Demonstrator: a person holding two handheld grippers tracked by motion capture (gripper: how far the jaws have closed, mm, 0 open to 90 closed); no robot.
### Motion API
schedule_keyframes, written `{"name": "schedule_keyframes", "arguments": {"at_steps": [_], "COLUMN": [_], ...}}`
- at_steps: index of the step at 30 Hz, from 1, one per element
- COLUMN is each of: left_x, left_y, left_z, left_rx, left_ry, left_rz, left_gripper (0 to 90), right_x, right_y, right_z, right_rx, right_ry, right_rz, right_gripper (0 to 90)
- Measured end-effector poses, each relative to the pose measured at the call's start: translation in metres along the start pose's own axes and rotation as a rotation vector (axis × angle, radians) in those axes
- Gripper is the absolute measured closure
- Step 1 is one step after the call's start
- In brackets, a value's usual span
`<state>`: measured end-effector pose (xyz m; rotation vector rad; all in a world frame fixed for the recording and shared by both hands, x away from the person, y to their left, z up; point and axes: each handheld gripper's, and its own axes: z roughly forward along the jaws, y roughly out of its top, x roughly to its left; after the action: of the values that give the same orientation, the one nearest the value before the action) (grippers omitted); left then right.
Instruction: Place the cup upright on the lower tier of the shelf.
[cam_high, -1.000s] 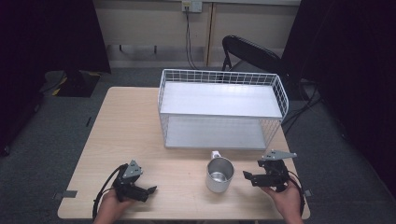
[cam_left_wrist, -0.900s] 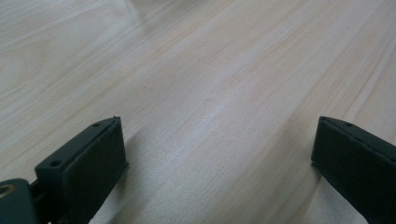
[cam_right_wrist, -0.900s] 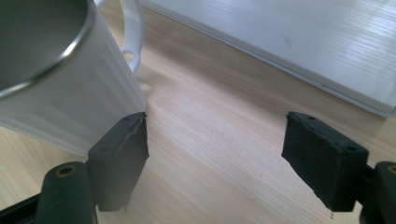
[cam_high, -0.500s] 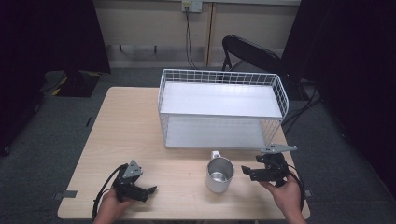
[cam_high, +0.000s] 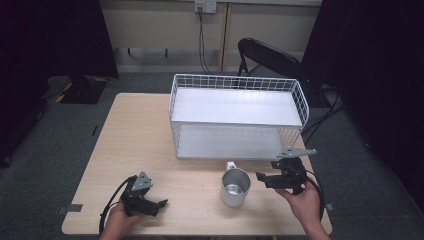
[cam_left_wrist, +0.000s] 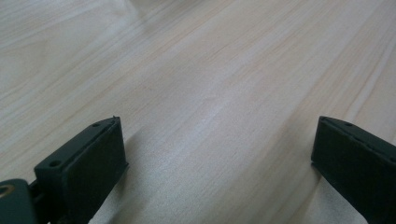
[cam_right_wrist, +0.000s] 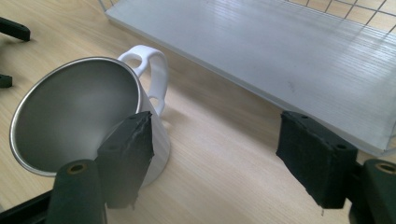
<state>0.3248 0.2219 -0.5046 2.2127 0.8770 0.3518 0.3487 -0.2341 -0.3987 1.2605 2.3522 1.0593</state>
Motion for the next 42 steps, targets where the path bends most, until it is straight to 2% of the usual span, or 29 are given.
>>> {"name": "schedule_keyframes", "arguments": {"at_steps": [7,12,21,38,42], "left_x": [0.0,0.0,0.0,0.0,0.0], "left_y": [0.0,0.0,0.0,0.0,0.0], "left_z": [0.0,0.0,0.0,0.0,0.0], "left_rx": [0.0,0.0,0.0,0.0,0.0], "left_ry": [0.0,0.0,0.0,-0.001,0.0], "left_rz": [0.0,0.0,0.0,0.0,0.0], "left_gripper": [2.3,2.3,2.3,2.3,2.3], "right_x": [0.01,0.016,0.029,0.039,0.04], "right_y": [0.005,0.006,0.009,0.002,0.002], "right_z": [0.002,0.006,0.013,0.025,0.028], "right_rx": [-0.018,-0.034,-0.042,-0.051,-0.049], "right_ry": [0.017,0.04,0.074,0.076,0.07], "right_rz": [-0.009,0.006,-0.009,-0.027,-0.017], "right_gripper": [26.7,28.9,40.2,54.3,55.9]}}
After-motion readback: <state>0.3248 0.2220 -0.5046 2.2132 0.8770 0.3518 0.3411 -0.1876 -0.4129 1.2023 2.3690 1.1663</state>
